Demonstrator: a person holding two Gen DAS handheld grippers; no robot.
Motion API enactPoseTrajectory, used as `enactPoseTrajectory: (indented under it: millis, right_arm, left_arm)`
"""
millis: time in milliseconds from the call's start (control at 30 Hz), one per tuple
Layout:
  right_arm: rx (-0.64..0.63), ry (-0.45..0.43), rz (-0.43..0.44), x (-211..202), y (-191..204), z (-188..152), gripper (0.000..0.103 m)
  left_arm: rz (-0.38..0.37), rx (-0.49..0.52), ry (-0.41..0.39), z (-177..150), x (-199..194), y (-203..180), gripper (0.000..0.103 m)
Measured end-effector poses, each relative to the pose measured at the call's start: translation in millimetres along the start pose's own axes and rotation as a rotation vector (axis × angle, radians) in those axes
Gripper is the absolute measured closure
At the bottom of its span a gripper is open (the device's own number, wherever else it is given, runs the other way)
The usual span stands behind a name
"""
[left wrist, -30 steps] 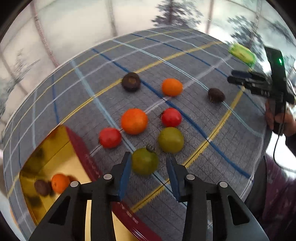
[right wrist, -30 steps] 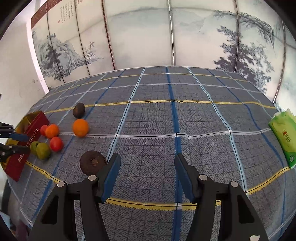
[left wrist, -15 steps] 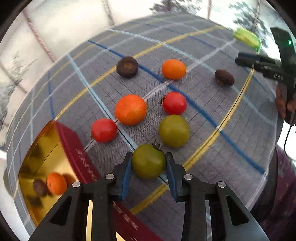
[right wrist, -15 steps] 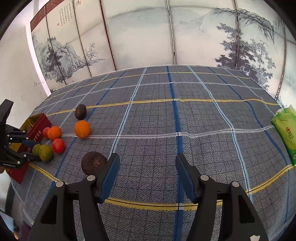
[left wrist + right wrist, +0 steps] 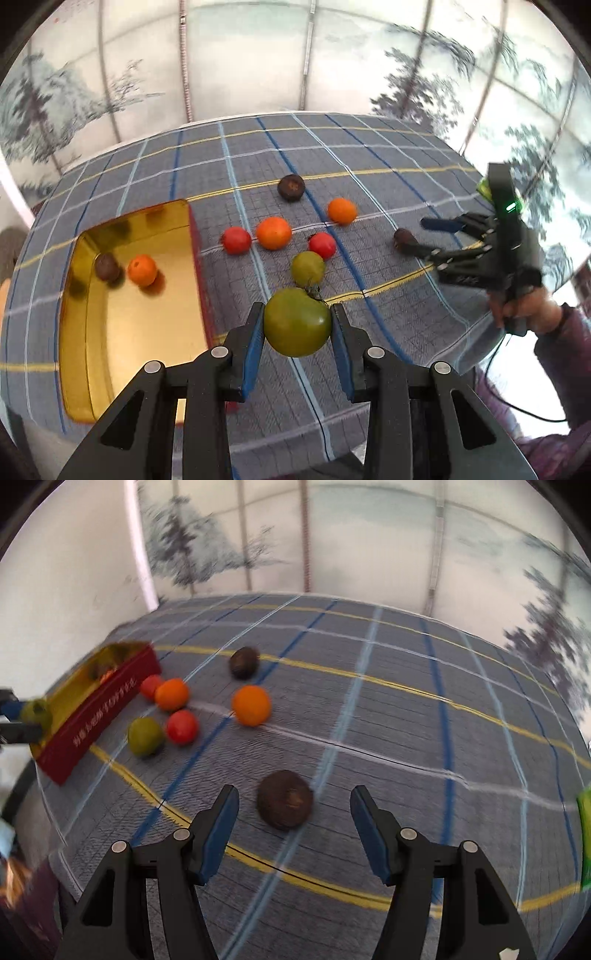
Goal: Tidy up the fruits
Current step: 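Grasp the green tomato with the left gripper while the right grasps a brown fruit, then lower the green tomato into the gold tray and open the left gripper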
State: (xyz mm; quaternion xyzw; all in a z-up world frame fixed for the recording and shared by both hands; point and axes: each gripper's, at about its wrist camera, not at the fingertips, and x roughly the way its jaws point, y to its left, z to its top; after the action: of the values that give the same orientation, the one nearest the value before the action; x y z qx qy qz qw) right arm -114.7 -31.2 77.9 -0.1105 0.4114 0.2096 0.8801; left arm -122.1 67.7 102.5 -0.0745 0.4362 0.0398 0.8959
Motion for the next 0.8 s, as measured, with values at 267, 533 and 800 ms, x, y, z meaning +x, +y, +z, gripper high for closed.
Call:
enactPoseTrajectory:
  millis: [267, 533, 800]
  right_arm:
    - [0.006, 0.075, -0.051, 30, 2, -1, 0.074]
    - [0.164, 0.022, -0.049, 22, -26, -3, 0.074]
    - [0.181, -0.011, -0.067, 21, -26, -2, 0.074]
  left_arm:
    - [0.067, -0.065, -0.033, -11, -21, 19, 0.067]
    - [0.140, -0.135, -0.065, -24, -29, 52, 0.067]
    - [0.237, -0.172, -0.058, -39, -19, 85, 0.067]
